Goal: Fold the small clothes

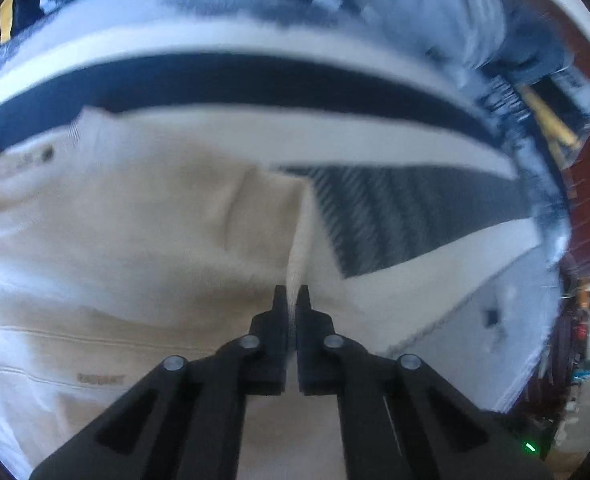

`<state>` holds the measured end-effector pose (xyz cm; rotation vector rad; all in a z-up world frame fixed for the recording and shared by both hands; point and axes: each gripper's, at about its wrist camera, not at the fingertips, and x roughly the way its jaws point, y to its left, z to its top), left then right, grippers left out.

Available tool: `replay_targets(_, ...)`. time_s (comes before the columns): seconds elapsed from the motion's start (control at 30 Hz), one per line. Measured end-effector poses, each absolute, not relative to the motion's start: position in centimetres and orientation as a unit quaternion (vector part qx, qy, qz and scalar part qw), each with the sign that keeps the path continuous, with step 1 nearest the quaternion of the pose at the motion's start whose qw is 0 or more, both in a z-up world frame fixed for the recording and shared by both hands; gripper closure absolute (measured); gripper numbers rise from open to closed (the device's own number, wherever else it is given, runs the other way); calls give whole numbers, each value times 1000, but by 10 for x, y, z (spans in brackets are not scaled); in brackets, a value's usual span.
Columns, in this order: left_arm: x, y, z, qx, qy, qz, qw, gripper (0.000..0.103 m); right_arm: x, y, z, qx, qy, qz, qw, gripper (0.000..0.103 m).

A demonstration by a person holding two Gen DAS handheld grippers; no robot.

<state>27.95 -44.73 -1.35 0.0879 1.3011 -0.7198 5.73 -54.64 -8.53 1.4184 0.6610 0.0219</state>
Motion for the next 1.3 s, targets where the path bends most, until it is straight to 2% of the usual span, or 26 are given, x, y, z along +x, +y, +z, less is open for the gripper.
replay_targets(0.1, 282, -418, 23, 0, 571, -346, 744, 100, 53, -550, -80, 632, 290, -7, 719, 93)
replay_targets(0.2, 295, -384, 32, -41, 573, -319, 753, 100, 51, -551, -64, 606, 278, -12, 745, 95)
replay_targets(0.27, 312, -369, 12, -37, 587, -268, 763, 100, 57, -548, -62, 602, 285, 8, 746, 95)
replay_targets(0.33, 324, -361, -23, -13, 620, -211, 756, 100, 68, -540, -68, 584, 332, 13, 741, 94)
replay_targets(0.43, 323, -339, -45, -56, 643, -188, 740, 95, 69, -535, -76, 590, 344, 8, 730, 94)
replay_targets(0.47, 318, -330, -36, -76, 628, -198, 749, 87, 69, -536, -73, 587, 348, 9, 731, 92)
replay_targets(0.5, 310, -323, -25, -85, 611, -214, 758, 66, 68, -537, -69, 582, 347, 11, 735, 88)
replay_targets(0.57, 289, -306, 0, -85, 585, -231, 773, 37, 68, -541, -58, 578, 331, 16, 745, 52)
replay_targets(0.63, 266, -284, 22, -84, 561, -258, 782, 37, 64, -539, -49, 572, 332, 24, 750, 45)
replay_targets(0.77, 212, -222, 37, -10, 546, -252, 799, 36, 64, -523, -42, 553, 346, 66, 755, 45)
replay_targets(0.83, 189, -190, 27, 20, 552, -218, 804, 36, 63, -508, -38, 547, 361, 86, 750, 45)
replay_targets(1.0, 142, -102, -26, -1, 610, -127, 782, 36, 56, -464, -40, 515, 414, 128, 740, 45)
replay_targets(1.13, 108, -90, -48, -34, 625, -127, 770, 36, 48, -433, -48, 495, 451, 129, 732, 53)
replay_targets(1.23, 104, -99, -50, -16, 618, -120, 777, 36, 52, -414, -47, 457, 472, 115, 745, 54)
replay_targets(1.27, 106, -100, -49, -23, 616, -118, 779, 43, 56, -410, -46, 451, 473, 111, 748, 54)
replay_targets(1.3, 106, -103, -47, -25, 612, -121, 781, 63, 61, -407, -44, 446, 473, 108, 752, 54)
